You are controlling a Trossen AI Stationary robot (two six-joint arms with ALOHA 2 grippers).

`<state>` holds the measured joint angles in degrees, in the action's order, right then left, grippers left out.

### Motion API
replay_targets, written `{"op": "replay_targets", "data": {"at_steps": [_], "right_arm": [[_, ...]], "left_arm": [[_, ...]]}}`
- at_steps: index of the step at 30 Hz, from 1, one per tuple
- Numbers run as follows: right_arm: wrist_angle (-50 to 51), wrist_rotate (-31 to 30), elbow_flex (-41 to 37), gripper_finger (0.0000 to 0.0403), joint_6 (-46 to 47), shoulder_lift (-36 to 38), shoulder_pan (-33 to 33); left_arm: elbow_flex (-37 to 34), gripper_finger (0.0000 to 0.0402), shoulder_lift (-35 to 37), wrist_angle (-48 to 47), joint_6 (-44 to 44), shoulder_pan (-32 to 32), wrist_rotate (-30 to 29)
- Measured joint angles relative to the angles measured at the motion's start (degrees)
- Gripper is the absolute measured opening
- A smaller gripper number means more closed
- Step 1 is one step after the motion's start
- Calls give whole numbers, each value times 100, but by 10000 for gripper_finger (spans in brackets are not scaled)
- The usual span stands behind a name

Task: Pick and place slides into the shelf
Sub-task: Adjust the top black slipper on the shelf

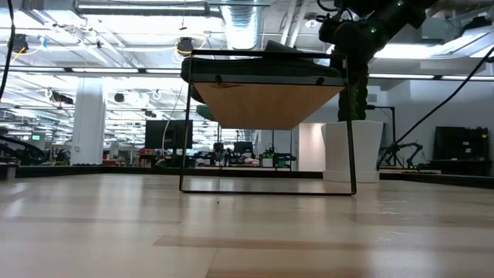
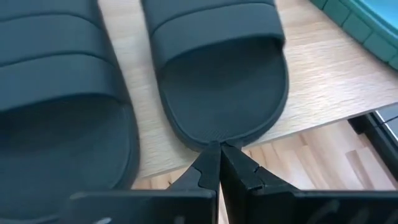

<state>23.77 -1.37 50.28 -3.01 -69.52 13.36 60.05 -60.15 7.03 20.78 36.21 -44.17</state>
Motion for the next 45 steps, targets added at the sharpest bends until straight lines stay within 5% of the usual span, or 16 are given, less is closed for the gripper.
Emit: {"op": "replay_targets", "data": {"at_steps": [7,15,23,33,45], "right_arm": [[61,-273,154,0,-101,55,-26],[607,65,1325,0,-893,-148,446],[2385,730,3397,0,-1445,-1515,774],[4369,734,6003,0,-1565,-3328,680],[5281,428,7172,0,-1830,-4600,638]], "left_arm": [[0,0,1,0,0,61,3],[0,0,1,-2,0,63,-18],[0,0,4,-60,-2,63,-737],[2,0,6,-451,0,63,-1064],[2,0,6,-775,259,63,-1073]]}}
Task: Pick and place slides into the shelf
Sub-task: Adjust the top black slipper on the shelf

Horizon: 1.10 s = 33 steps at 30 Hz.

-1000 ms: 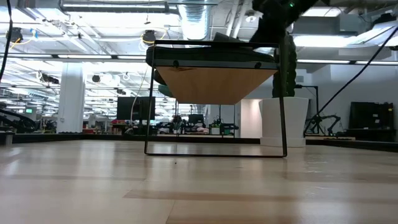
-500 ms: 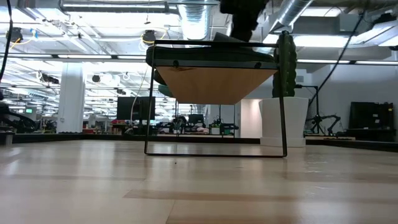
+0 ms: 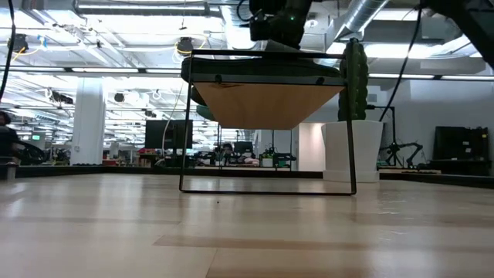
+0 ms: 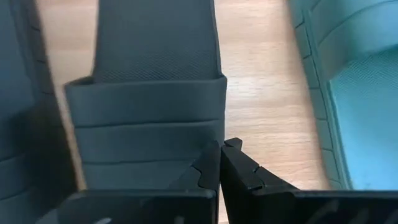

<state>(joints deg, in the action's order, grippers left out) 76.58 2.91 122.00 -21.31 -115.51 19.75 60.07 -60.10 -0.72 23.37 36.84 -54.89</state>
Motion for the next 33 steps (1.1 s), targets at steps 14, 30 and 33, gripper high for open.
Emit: {"op": "replay_targets", "data": {"at_steps": [14,30,33], "right_arm": [[-293,-132,11,0,-323,-19,105],[-148,38,11,0,-421,-19,-10],[-81,75,11,0,-439,-19,-91]], "left_arm": [[0,0,-2,-25,47,0,2],[0,0,-2,16,96,0,8],[0,0,-2,16,97,-2,33]]}}
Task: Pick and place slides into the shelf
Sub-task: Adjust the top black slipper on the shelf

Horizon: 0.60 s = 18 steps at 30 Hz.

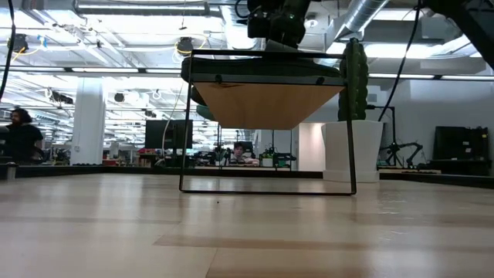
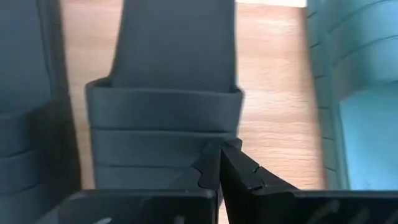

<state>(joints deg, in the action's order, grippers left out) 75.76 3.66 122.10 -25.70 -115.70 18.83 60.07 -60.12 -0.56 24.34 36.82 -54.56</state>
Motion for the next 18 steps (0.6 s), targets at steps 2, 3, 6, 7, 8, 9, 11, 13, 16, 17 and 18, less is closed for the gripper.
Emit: {"op": "replay_targets", "data": {"at_steps": [2,3,6,7,8,9,11,13,16,17,18], "right_arm": [[92,30,-2,0,-27,0,-50],[112,66,-2,0,-30,0,-71],[197,96,-2,0,-30,2,-139],[224,94,-2,0,-30,4,-159],[252,95,-2,0,-28,4,-184],[290,94,-2,0,-29,7,-206],[379,94,-2,0,-30,9,-254],[458,94,-2,0,-30,11,-299],[542,90,-2,0,-30,11,-371],[550,90,-2,0,-33,13,-393],[564,90,-2,0,-37,25,-410]], "left_arm": [[0,0,0,0,0,0,17],[0,0,0,0,0,2,21],[0,0,0,0,23,1,22],[0,0,0,0,32,0,23],[0,0,0,0,34,-1,23],[0,0,0,0,35,2,23],[0,0,0,0,35,-1,24],[0,0,0,0,35,1,24],[0,0,0,0,37,0,24],[0,0,0,0,39,0,24],[0,0,0,0,49,1,24]]}}
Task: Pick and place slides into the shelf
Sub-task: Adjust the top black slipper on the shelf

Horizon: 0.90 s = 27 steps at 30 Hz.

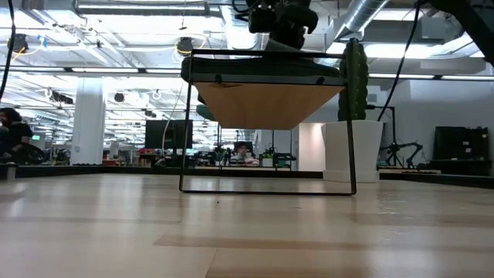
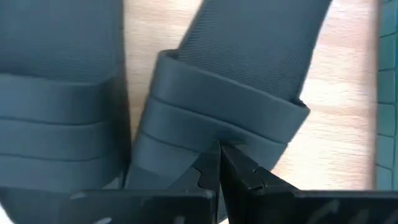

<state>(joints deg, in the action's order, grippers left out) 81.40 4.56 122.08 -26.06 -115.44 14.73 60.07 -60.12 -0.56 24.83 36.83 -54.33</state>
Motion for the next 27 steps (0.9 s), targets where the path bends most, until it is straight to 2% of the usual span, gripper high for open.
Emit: {"op": "replay_targets", "data": {"at_steps": [6,14,17,20,24,27], "right_arm": [[2,17,94,0,-93,119,-60],[-555,20,968,0,-146,208,-83],[-606,28,1155,0,-99,211,-151],[-419,22,1285,0,49,263,-271],[-323,9,1257,0,334,758,-516],[-313,4,1263,0,596,1221,-724]], "left_arm": [[0,0,0,0,4,0,-1],[0,0,0,-93,-118,-1,-75],[0,0,-1,-815,-89,-92,-523],[0,0,-2,-1872,401,-417,-770],[0,0,-4,-3109,1032,-1247,-327],[0,0,-2,-3511,911,-1977,121]]}}
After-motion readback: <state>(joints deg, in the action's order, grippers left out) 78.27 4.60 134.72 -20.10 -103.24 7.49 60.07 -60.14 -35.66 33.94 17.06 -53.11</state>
